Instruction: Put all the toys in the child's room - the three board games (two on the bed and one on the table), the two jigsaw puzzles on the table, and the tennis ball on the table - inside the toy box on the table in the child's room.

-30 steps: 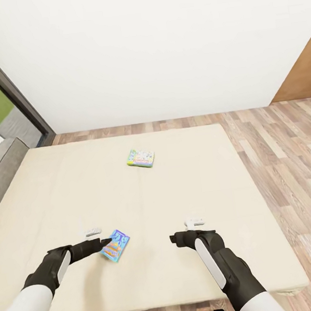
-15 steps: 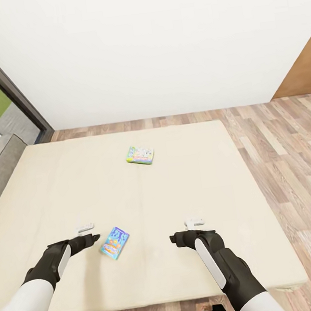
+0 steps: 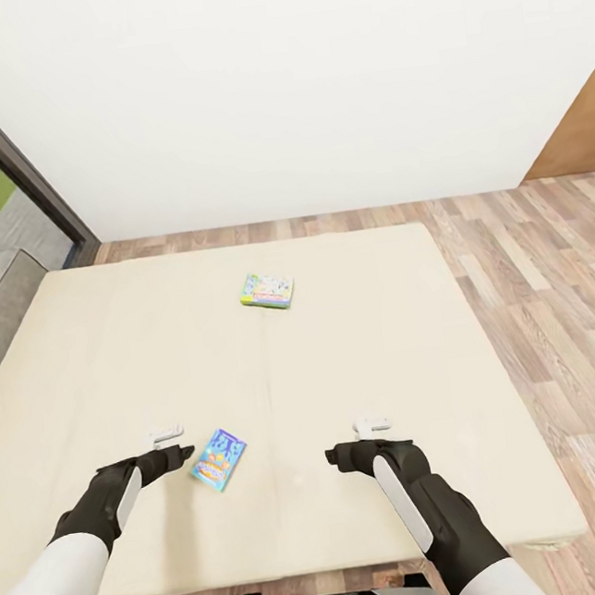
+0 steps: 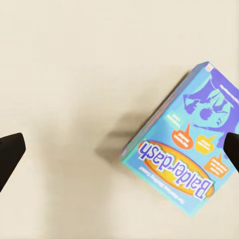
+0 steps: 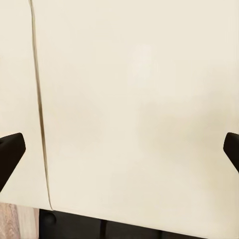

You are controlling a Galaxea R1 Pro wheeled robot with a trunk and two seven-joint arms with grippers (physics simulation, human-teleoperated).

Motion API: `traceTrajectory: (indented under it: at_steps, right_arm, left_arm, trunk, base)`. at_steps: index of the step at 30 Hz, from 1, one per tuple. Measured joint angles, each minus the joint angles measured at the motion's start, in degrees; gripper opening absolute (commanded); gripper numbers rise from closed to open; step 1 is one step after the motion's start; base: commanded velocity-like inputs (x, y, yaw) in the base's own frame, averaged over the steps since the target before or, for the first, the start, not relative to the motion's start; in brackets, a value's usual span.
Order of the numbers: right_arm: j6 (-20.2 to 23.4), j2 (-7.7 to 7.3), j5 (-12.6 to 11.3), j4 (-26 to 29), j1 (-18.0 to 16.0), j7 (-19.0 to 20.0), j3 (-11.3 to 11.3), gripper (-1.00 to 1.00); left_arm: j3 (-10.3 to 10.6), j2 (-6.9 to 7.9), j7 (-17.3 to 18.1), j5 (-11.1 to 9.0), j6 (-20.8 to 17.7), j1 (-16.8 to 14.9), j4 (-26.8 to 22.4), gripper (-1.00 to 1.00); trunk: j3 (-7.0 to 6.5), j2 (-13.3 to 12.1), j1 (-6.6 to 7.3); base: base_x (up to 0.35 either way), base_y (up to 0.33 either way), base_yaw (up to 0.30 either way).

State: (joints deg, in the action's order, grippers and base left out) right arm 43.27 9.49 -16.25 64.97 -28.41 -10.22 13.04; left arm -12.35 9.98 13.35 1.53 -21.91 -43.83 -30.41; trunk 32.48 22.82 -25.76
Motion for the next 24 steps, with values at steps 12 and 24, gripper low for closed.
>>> traceTrajectory:
  at_steps: [12, 24]
  right_arm:
    - [4.19, -0.83, -0.90, 18.63, 2.68, 2.46, 0.02, 1.00]
    - [4.96, -0.97, -1.07, 20.64, 4.24, 4.52, -0.27, 1.00]
  left_arm:
    - [0.03, -0.25, -0.02, 0.06, 0.24, 0.00, 0.00, 1.00]
    - [0.08, -0.27, -0.02, 0.06, 0.24, 0.00, 0.00, 1.00]
  trunk:
    - [1.11, 0.00, 0.00]
    - [2.21, 0.00, 0.00]
  base:
    - [0.000, 0.000, 0.000]
    - [0.000, 0.000, 0.000]
